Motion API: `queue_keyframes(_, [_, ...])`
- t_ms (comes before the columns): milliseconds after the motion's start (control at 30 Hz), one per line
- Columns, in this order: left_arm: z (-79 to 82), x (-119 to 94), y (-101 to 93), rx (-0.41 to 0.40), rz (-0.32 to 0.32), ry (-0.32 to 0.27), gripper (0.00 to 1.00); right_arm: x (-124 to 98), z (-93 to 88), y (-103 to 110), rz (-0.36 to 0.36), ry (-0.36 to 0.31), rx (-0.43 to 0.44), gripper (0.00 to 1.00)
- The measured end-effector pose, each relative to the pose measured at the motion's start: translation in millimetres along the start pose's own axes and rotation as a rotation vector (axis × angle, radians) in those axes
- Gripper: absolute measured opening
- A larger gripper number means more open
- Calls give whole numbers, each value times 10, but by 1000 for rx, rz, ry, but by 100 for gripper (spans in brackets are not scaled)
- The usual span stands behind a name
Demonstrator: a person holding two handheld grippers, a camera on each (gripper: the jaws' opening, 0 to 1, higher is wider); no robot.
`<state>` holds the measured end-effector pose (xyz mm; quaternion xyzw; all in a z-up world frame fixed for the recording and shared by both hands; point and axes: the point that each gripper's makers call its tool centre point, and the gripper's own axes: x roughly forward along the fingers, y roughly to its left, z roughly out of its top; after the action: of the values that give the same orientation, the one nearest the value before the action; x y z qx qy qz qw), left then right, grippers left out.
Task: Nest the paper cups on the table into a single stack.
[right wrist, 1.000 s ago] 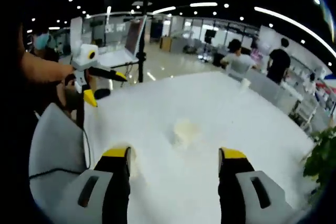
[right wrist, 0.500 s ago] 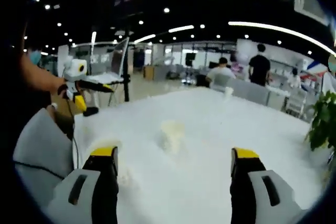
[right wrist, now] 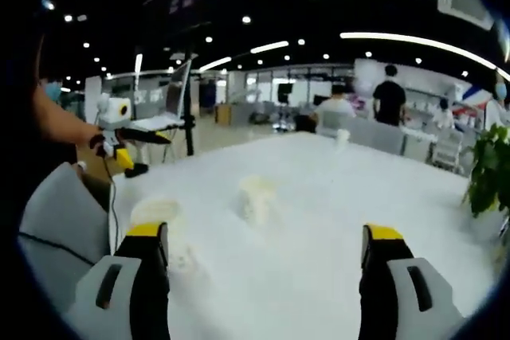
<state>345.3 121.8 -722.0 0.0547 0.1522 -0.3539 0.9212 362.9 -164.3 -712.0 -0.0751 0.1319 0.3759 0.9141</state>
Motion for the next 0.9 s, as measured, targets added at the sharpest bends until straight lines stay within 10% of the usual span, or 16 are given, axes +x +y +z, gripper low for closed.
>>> queue_keyframes(900, [42,337,-68,-56,-56,-47,98,-75,-155,-25,-23,7,59,100])
